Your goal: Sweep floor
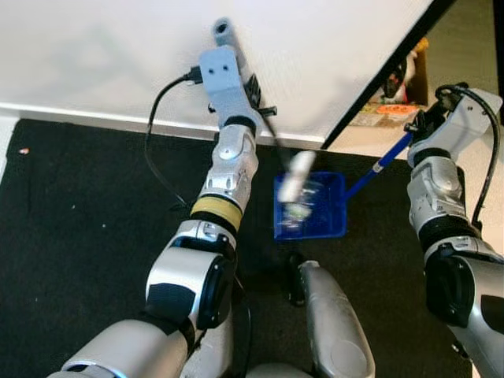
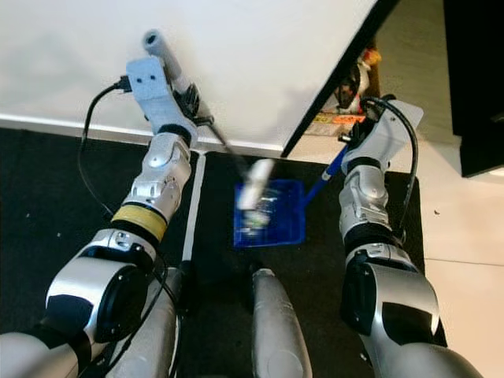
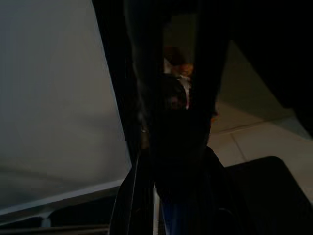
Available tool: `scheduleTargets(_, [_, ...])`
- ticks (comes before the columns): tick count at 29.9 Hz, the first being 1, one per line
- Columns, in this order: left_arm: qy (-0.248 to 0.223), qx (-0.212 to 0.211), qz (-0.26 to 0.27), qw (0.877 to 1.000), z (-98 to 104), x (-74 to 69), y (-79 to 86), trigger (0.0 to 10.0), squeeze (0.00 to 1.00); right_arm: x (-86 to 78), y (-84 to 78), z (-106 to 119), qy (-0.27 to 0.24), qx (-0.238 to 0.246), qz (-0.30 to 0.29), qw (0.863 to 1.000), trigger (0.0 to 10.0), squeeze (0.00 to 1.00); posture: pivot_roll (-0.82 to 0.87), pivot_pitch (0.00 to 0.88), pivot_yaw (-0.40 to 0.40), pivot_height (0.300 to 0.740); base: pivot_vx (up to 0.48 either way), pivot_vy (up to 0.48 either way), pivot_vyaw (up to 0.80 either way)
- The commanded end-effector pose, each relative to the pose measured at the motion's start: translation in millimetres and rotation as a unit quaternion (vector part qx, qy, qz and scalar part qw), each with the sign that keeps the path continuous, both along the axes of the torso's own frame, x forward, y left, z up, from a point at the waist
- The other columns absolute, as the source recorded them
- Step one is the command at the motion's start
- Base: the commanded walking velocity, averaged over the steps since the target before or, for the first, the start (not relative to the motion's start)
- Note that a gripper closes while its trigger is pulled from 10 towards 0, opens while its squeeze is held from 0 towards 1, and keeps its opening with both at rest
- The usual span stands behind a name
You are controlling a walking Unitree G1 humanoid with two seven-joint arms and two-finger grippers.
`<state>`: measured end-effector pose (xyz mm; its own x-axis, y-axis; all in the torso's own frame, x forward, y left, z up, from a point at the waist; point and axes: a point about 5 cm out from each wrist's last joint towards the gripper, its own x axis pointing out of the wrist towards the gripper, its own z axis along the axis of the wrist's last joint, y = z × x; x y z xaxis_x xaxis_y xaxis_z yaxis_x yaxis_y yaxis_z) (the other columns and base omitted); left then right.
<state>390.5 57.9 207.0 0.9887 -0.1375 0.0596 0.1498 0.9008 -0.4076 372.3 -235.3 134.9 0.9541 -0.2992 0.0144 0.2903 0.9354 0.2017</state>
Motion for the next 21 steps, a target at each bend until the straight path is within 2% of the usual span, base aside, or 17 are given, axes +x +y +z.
scheduleTargets(1, [0.010, -0.085, -0.072, 0.994, 25.3, -19.6, -68.9, 10.0, 0.00, -13.0, 7.4, -39.2, 0.078, 0.039, 0.005, 0.996, 10.0, 0.00, 0.10, 0.380, -0.018, 0.740, 0.000, 0.000, 0.00])
scheduleTargets(3, [-0.006, -0.062, -0.071, 0.996, 39.8, -15.4, -48.7, 10.0, 0.00, -12.3, 7.8, -38.7, 0.079, 0.042, 0.003, 0.996, 10.0, 0.00, 0.11, 0.345, -0.021, 0.740, 0.000, 0.000, 0.00])
scheduleTargets(4, [-0.019, -0.031, -0.074, 0.997, 42.2, -13.6, -39.2, 10.0, 0.00, -11.9, 8.2, -38.1, 0.077, 0.043, 0.004, 0.996, 10.0, 0.00, 0.11, 0.340, -0.021, 0.740, 0.000, 0.000, 0.00])
scheduleTargets(5, [-0.019, -0.031, -0.074, 0.997, 42.2, -13.6, -39.2, 10.0, 0.00, -11.9, 8.2, -38.1, 0.077, 0.043, 0.004, 0.996, 10.0, 0.00, 0.11, 0.340, -0.021, 0.740, 0.000, 0.000, 0.00])
scheduleTargets(7, [-0.027, 0.001, -0.079, 0.997, 43.1, -12.2, -30.3, 10.0, 0.00, -11.6, 8.8, -38.0, 0.077, 0.044, 0.004, 0.996, 10.0, 0.00, 0.11, 0.332, -0.022, 0.740, 0.000, 0.000, 0.00])
scheduleTargets(9, [-0.074, 0.083, -0.060, 0.992, 48.5, -8.9, 4.2, 10.0, 0.00, -10.9, 10.3, -37.3, 0.075, 0.046, 0.007, 0.996, 10.0, 0.00, 0.11, 0.310, -0.028, 0.740, 0.000, 0.000, 0.00])
scheduleTargets(11, [-0.114, 0.120, -0.043, 0.985, 57.5, -9.3, 36.9, 10.0, 0.00, -10.8, 10.6, -37.3, 0.074, 0.050, 0.008, 0.996, 10.0, 0.00, 0.12, 0.288, -0.037, 0.740, 0.000, 0.000, 0.00])
scheduleTargets(12, [-0.139, 0.133, -0.018, 0.981, 65.8, -11.6, 61.9, 10.0, 0.00, -11.4, 10.0, -38.4, 0.074, 0.056, 0.006, 0.996, 10.0, 0.00, 0.13, 0.274, -0.045, 0.740, 0.000, 0.000, 0.00])
scheduleTargets(13, [-0.139, 0.133, -0.018, 0.981, 65.8, -11.6, 61.9, 10.0, 0.00, -11.4, 10.0, -38.4, 0.074, 0.056, 0.006, 0.996, 10.0, 0.00, 0.13, 0.274, -0.045, 0.740, 0.000, 0.000, 0.00])
scheduleTargets(14, [-0.145, 0.135, -0.009, 0.980, 68.8, -13.1, 69.4, 10.0, 0.00, -11.7, 9.7, -38.9, 0.075, 0.058, 0.004, 0.995, 10.0, 0.00, 0.13, 0.274, -0.045, 0.740, 0.000, 0.000, 0.00])
scheduleTargets(15, [-0.149, 0.128, 0.028, 0.980, 71.3, -13.4, 88.5, 10.0, 0.00, -12.6, 9.0, -40.5, 0.077, 0.064, 0.001, 0.995, 10.0, 0.00, 0.14, 0.267, -0.049, 0.740, 0.000, 0.000, 0.00])
scheduleTargets(16, [-0.149, 0.128, 0.028, 0.980, 71.3, -13.4, 88.5, 10.0, 0.00, -12.6, 9.0, -40.5, 0.077, 0.064, 0.001, 0.995, 10.0, 0.00, 0.14, 0.267, -0.049, 0.740, 0.000, 0.000, 0.00])
scheduleTargets(17, [-0.147, 0.130, 0.099, 0.976, 69.4, -16.6, 126.7, 10.0, 0.00, -14.7, 8.2, -44.4, 0.082, 0.074, -0.005, 0.994, 10.0, 0.00, 0.14, 0.261, -0.052, 0.740, 0.000, 0.000, 0.00])
scheduleTargets(18, [-0.147, 0.130, 0.099, 0.976, 69.4, -16.6, 126.7, 10.0, 0.00, -14.7, 8.2, -44.4, 0.082, 0.074, -0.005, 0.994, 10.0, 0.00, 0.14, 0.261, -0.052, 0.740, 0.000, 0.000, 0.00])
scheduleTargets(19, [-0.140, 0.138, 0.128, 0.972, 64.7, -19.9, 144.9, 10.0, 0.00, -15.8, 8.0, -46.4, 0.084, 0.080, -0.007, 0.993, 10.0, 0.00, 0.15, 0.256, -0.054, 0.740, 0.000, 0.000, 0.00])
scheduleTargets(20, [-0.140, 0.138, 0.128, 0.972, 64.7, -19.9, 144.9, 10.0, 0.00, -15.8, 8.0, -46.4, 0.084, 0.080, -0.007, 0.993, 10.0, 0.00, 0.15, 0.256, -0.054, 0.740, 0.000, 0.000, 0.00])
scheduleTargets(21, [-0.122, 0.166, 0.156, 0.966, 54.1, -25.8, 165.3, 10.0, 0.00, -17.4, 8.1, -49.2, 0.086, 0.088, -0.009, 0.992, 10.0, 0.00, 0.16, 0.250, -0.057, 0.740, 0.000, 0.000, 0.00])
